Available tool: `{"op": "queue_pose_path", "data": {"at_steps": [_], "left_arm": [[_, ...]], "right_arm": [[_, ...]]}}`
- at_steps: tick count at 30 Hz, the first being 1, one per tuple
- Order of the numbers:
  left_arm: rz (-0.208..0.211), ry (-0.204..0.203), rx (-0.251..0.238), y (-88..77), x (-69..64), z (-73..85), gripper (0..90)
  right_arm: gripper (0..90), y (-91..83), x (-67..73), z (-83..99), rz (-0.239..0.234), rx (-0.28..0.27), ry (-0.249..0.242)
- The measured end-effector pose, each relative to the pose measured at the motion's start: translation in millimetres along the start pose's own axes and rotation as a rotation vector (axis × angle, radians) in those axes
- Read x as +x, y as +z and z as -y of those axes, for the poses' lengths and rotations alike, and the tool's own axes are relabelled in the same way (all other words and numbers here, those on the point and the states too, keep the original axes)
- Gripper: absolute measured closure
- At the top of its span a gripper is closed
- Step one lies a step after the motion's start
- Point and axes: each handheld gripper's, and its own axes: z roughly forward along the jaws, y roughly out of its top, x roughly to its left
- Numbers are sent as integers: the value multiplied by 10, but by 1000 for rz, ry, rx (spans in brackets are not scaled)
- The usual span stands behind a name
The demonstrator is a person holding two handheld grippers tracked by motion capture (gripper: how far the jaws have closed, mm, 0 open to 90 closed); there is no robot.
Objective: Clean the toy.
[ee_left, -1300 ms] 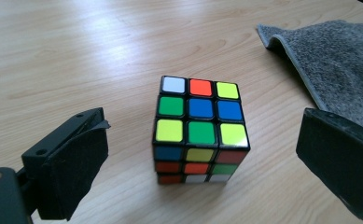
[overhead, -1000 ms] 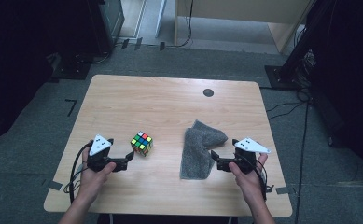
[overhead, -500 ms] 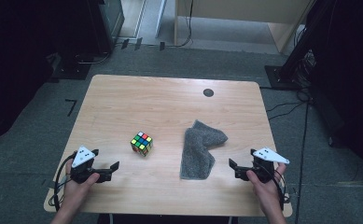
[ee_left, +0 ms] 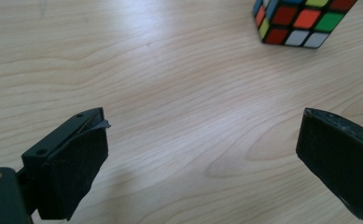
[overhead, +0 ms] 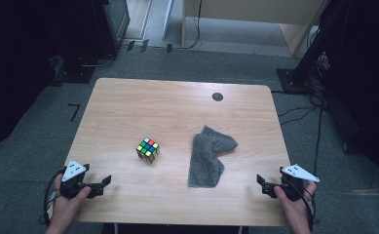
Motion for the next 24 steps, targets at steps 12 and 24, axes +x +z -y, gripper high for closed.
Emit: {"op": "queue_pose_path", "data": {"at_steps": [12, 24], "left_arm": [[-54, 39, 63, 56, 27, 44, 52], [-54, 78, 112, 129, -36, 52, 53]], "right_arm": [[45, 1, -177, 199, 97, 60, 30], [33, 70, -97, 230, 109, 106, -18]]}}
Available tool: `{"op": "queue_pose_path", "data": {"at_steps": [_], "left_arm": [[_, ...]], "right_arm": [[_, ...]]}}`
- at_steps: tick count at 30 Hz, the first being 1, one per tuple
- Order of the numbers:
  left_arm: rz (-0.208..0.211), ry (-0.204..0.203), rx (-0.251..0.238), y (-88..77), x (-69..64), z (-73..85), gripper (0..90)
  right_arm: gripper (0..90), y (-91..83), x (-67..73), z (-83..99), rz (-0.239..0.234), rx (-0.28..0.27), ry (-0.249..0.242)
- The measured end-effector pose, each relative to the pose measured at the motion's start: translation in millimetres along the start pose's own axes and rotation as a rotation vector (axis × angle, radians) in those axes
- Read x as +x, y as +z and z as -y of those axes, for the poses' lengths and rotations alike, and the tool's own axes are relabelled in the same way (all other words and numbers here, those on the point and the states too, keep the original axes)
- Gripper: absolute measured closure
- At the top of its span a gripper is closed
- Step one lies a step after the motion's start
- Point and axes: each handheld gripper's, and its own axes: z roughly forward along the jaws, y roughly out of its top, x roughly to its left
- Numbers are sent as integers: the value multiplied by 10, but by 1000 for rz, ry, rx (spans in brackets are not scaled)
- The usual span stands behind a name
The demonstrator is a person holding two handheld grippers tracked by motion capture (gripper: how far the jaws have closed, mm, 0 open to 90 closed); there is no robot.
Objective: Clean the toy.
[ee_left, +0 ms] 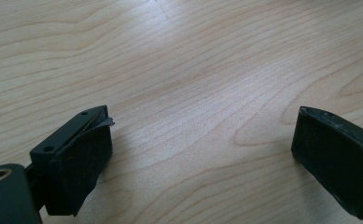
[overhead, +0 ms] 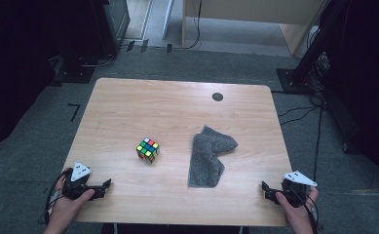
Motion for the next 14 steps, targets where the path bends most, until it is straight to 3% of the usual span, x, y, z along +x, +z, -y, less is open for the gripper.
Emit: {"op": "queue_pose_path", "data": {"at_steps": [14], "left_arm": [[-11, -15, -1, 14, -6, -13, 53]], "right_arm": [[24, 13, -6, -10, -9, 3, -8]]}}
